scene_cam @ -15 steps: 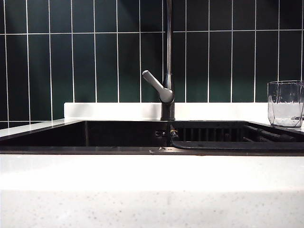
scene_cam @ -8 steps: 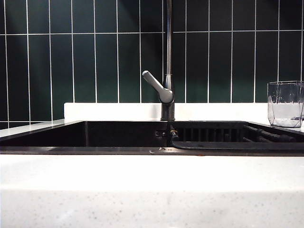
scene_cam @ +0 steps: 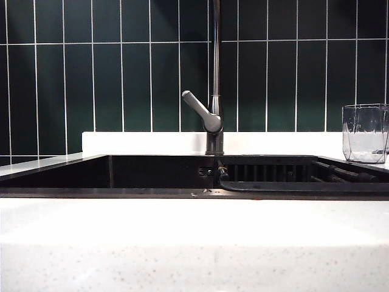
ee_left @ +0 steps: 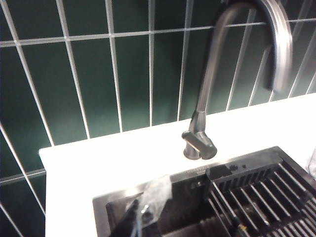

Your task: Pick up the mug next to the sink, go to the faucet to get some water, pour the water into the sink, and finally put the mug back to its place.

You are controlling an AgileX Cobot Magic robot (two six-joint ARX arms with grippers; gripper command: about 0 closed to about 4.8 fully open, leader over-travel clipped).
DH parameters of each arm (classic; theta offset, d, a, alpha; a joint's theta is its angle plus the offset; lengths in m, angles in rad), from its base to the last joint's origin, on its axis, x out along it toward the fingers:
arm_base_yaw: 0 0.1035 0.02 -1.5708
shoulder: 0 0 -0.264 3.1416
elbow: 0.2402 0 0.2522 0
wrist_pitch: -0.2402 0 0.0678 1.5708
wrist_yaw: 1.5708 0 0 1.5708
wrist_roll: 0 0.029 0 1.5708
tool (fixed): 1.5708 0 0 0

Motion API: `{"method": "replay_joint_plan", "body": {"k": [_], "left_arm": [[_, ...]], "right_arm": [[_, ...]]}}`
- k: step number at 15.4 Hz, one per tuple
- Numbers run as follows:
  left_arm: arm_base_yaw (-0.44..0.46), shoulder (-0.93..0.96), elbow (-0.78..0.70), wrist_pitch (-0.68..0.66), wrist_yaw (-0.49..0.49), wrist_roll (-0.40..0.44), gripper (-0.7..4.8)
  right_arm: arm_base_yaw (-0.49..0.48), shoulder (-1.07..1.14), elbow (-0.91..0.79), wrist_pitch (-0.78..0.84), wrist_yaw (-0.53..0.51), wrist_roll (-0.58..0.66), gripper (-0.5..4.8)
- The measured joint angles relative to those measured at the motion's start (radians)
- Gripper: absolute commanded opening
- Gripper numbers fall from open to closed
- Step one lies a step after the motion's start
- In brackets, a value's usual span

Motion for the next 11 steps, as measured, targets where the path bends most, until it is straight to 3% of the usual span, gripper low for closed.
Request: {"method": "replay_joint_plan", "body": {"k": [4,11], "left_arm": [[0.0,-0.158,-0.24,0.135,-0.006,0.01,-0.06],[0.0,-0.341,-0.644,0.412,-0.014,0.01,-0.06]], "right_arm": [[0.024,-0.14,-0.143,0.04,0.022,-0.003,-0.06],[0.023,-0.163,-0.149,0.041,0.021,-0.002,-0.06]]}}
